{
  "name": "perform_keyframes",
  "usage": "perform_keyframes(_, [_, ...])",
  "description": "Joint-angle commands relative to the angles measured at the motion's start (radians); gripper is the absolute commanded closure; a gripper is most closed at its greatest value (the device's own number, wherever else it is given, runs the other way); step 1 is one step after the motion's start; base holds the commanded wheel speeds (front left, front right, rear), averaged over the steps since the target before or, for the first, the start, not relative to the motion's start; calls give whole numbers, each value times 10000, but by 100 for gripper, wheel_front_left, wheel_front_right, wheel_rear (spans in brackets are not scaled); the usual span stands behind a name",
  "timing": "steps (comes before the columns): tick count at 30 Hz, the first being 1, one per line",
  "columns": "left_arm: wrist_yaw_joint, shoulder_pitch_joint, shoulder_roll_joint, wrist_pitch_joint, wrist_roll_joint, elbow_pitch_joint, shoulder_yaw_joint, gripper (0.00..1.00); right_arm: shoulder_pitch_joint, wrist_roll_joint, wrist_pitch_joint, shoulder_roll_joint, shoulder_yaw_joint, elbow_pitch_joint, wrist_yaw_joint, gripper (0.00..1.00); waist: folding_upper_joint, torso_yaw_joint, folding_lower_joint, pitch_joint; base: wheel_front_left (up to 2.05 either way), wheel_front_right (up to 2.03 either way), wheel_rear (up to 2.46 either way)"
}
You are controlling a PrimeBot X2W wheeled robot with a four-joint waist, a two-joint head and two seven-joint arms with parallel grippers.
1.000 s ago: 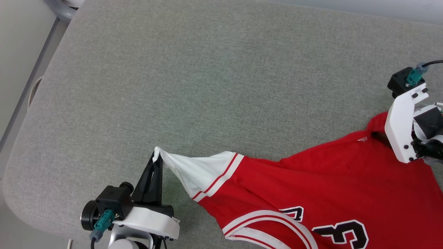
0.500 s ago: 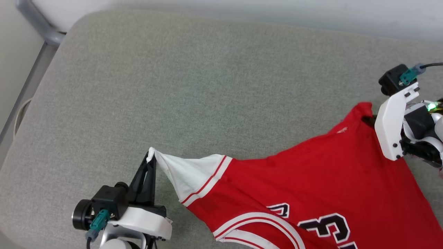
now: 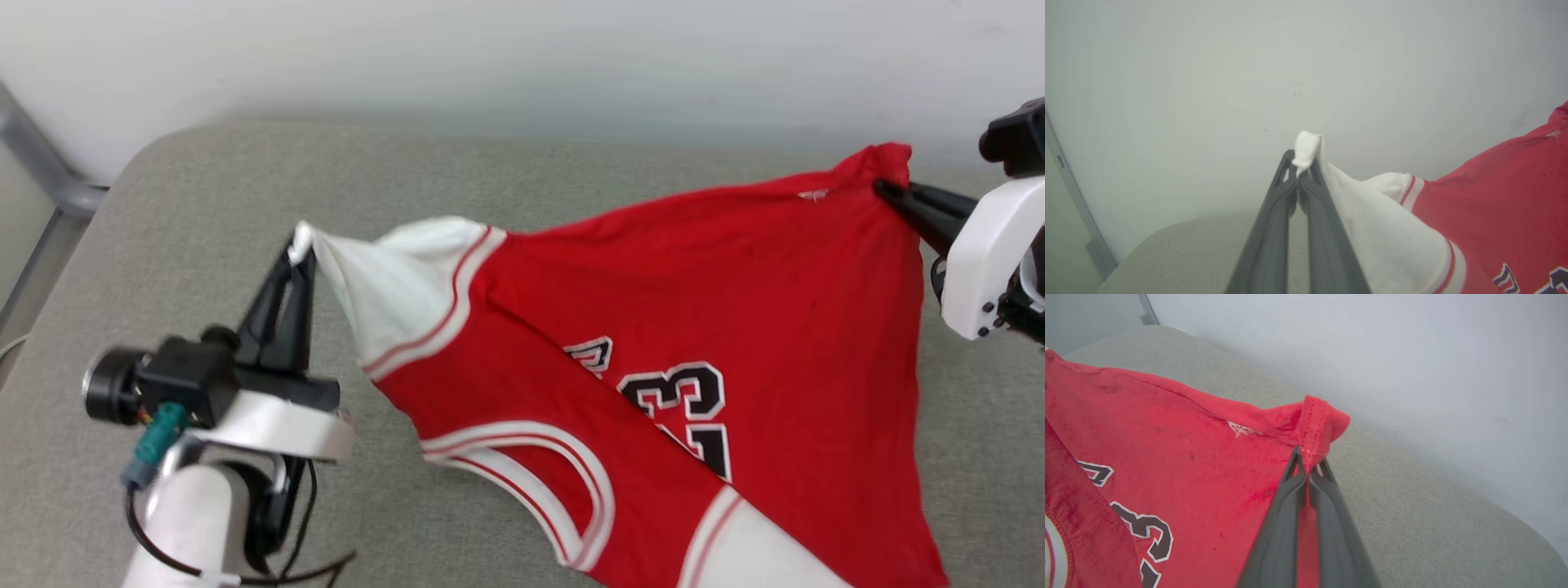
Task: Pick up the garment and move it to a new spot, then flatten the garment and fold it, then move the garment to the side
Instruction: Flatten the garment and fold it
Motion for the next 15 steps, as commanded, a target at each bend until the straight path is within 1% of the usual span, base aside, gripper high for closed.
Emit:
perform_keyframes(1, [-57, -335, 100, 45, -41, -123, 65, 100, 31, -22, -146, -32, -113, -120, -12, 100, 0, -244, 1, -185, 0, 0, 0])
perform_keyframes(5, [-151, -1288, 419, 319, -75, -332, 78, 100, -81, -127, -473, 13, -615, -419, -12, 100, 0, -540, 1, -254, 0, 0, 0])
perform_keyframes(8, [-240, -2104, 585, 580, -156, -295, -44, 100, -192, -218, -523, 126, -1043, -615, -12, 100, 0, -698, 1, -206, 0, 0, 0])
perform_keyframes(10, [-294, -2709, 763, 776, -59, -216, -200, 100, -309, -339, -485, 170, -1342, -719, -12, 100, 0, -778, 1, -86, 0, 0, 0])
perform_keyframes(15, [-379, -4549, 914, 1064, -103, 34, -468, 100, -826, -728, -359, 463, -2225, -840, -14, 100, 0, -910, 1, 455, 0, 0, 0])
